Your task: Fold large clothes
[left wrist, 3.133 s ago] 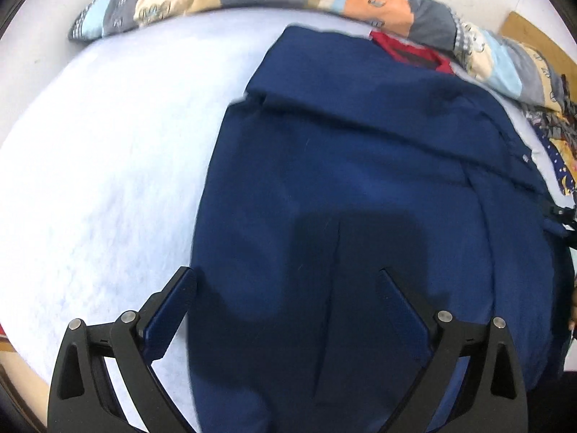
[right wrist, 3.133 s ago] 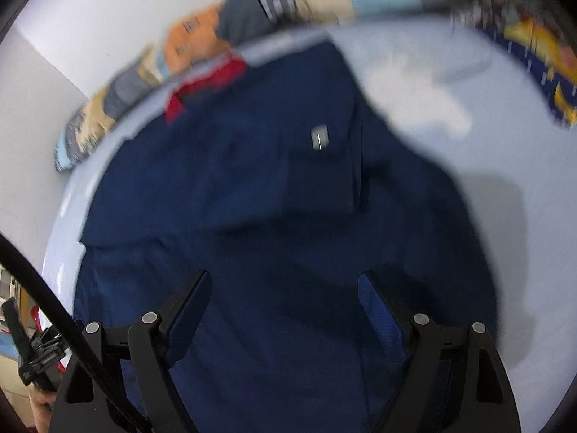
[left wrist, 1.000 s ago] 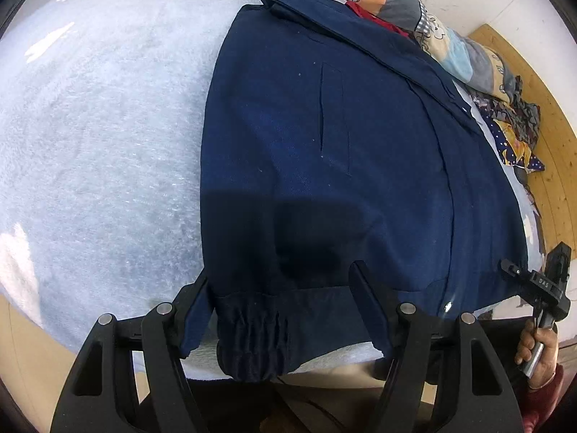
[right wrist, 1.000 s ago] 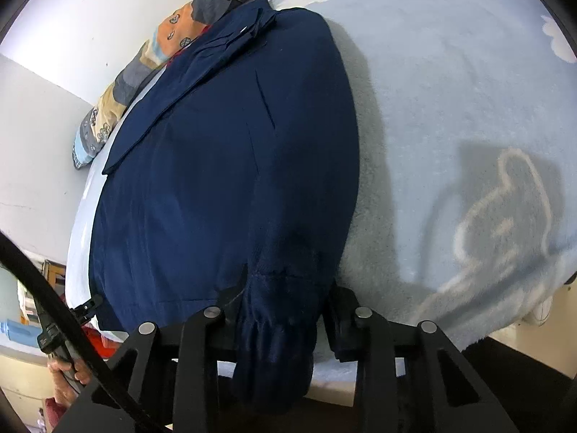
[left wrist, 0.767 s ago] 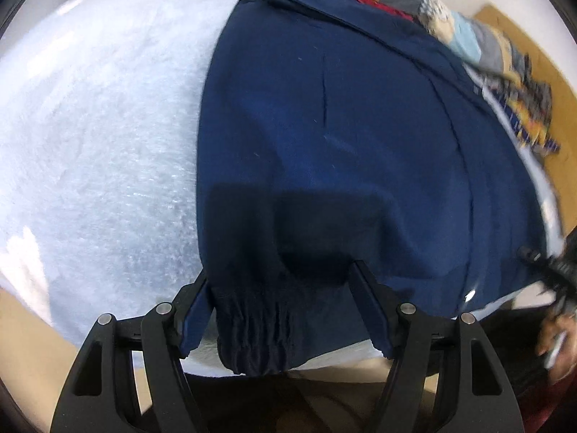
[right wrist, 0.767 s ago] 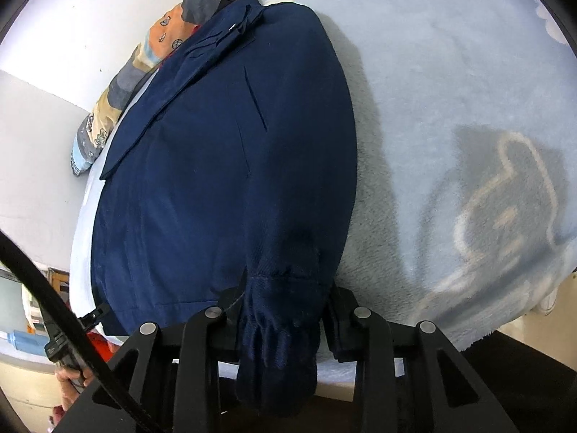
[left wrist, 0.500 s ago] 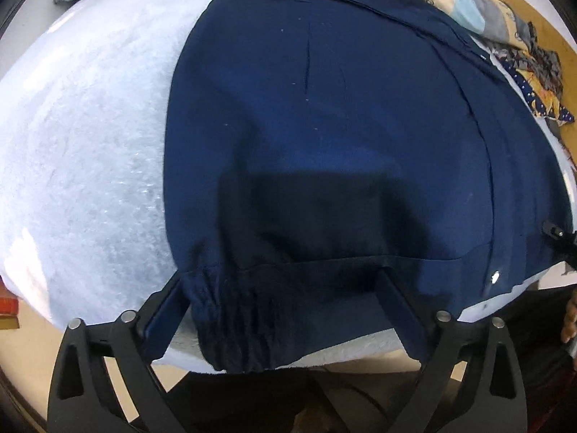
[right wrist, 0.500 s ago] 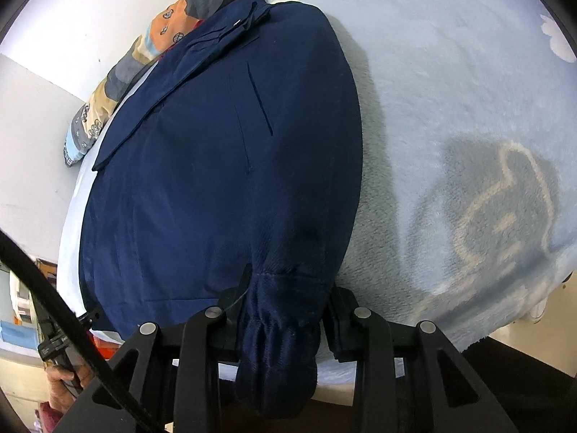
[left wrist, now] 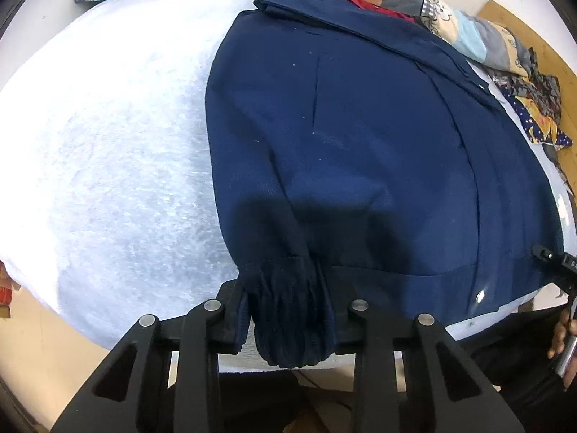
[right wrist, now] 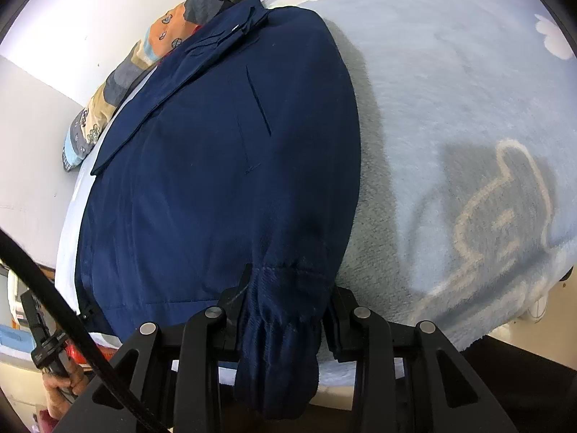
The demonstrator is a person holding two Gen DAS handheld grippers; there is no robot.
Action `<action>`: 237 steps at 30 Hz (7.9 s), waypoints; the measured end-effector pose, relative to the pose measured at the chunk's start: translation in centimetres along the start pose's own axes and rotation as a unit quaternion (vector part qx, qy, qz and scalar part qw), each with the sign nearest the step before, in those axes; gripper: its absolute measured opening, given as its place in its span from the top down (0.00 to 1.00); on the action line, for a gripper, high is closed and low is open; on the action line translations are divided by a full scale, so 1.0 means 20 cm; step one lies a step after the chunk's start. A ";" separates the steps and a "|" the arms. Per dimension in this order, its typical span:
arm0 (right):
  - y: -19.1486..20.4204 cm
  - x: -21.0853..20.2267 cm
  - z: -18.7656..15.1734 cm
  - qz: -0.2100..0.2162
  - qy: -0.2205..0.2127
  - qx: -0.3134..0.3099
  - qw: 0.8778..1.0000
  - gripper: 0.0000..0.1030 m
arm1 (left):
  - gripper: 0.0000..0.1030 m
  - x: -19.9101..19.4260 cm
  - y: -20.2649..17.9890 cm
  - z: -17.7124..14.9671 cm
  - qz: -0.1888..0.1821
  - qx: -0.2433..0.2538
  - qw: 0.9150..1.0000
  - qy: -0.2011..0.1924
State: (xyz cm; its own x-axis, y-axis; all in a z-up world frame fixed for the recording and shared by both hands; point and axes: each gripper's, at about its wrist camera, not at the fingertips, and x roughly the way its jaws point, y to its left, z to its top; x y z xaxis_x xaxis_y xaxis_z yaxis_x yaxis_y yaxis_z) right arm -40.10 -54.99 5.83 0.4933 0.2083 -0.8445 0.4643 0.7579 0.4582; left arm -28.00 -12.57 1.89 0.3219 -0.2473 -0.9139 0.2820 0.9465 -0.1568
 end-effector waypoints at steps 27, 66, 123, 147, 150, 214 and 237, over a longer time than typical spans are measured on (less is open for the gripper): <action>0.19 -0.46 0.22 0.152 -0.097 -0.066 0.981 0.90 | 0.79 -0.47 -0.03 0.28 -0.073 -0.023 0.982 -0.172; 0.52 0.53 2.20 0.079 -0.092 -0.006 0.993 0.88 | 0.56 0.56 0.01 2.36 -0.009 -0.107 0.993 -0.053; 1.15 0.78 1.01 0.029 0.003 -0.430 0.902 0.71 | 0.24 0.61 -0.53 1.52 0.035 0.166 0.977 -0.128; -0.21 0.16 1.07 0.151 -0.057 0.051 0.986 0.62 | 0.19 0.13 0.43 0.95 -0.179 -0.209 0.958 -0.073; -0.16 0.28 1.08 0.148 -0.049 0.081 0.984 0.62 | 0.19 0.22 0.37 0.97 -0.184 -0.227 0.954 -0.070; 0.93 0.65 1.03 0.033 0.006 -0.186 0.982 0.64 | 0.28 0.29 -0.64 1.40 0.017 0.005 0.992 -0.123; 0.74 0.36 0.87 -0.038 -0.016 -0.216 0.976 0.82 | 0.35 0.09 -0.44 1.11 0.036 0.040 0.994 -0.098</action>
State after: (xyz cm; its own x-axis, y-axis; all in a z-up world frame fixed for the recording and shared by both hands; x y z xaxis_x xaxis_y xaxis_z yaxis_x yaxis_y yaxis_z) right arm -16.97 -53.07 11.33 0.4951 0.1265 -0.8596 0.1514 0.9616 0.2287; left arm -9.93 -25.96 10.01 0.5110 -0.2232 -0.8301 0.3207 0.9455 -0.0567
